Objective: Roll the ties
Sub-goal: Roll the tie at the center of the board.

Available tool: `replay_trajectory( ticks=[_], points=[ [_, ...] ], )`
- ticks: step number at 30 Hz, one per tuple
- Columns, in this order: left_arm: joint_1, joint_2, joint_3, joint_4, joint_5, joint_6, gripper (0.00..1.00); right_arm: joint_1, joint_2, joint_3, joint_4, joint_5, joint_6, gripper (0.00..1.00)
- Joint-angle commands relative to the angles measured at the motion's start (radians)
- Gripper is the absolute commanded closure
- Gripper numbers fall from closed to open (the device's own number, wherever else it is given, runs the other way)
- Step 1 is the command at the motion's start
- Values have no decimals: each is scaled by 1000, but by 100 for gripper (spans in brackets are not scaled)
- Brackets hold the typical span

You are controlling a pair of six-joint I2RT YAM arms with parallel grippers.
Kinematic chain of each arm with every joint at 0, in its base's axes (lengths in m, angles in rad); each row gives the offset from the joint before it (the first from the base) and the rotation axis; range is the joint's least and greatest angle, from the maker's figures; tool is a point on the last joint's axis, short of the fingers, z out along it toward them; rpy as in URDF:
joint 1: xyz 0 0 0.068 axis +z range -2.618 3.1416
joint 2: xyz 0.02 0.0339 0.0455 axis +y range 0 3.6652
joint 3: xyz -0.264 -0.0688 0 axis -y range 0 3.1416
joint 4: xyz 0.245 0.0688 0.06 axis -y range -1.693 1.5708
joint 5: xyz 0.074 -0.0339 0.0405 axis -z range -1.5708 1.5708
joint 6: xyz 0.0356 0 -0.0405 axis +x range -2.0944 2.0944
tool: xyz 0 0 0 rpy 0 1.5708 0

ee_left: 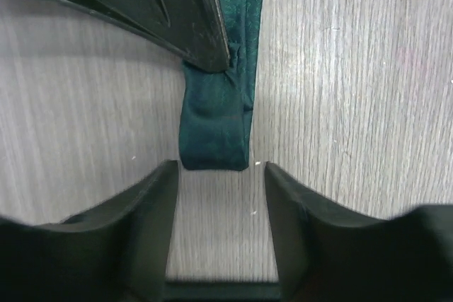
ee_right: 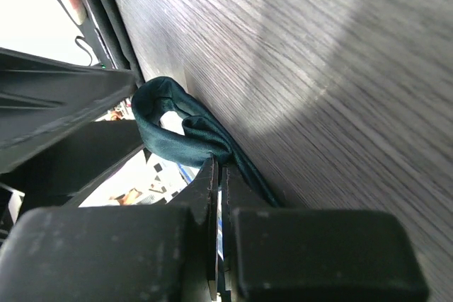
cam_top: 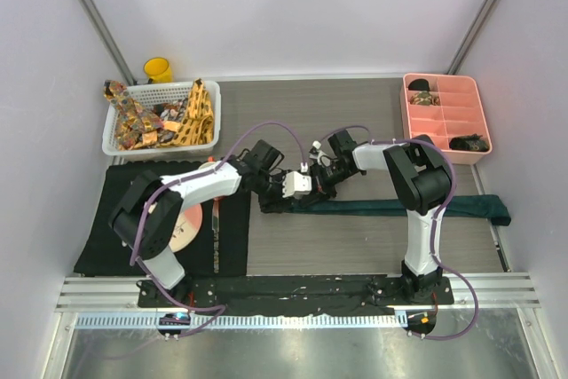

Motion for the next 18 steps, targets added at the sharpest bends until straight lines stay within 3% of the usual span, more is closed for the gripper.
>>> replay_trajectory(
  ticks=[1,7,18],
  points=[
    [-2,45,72,-4,57,-5,49,-5,9,29,-15,28,-37,99],
    [-16,80,89,-7,31,-10,41,-5,4,28,-26,43,-51,99],
    [-19,109,115,-67,-3,35,52,-5,14,35,-32,52,-58,99]
  ],
)
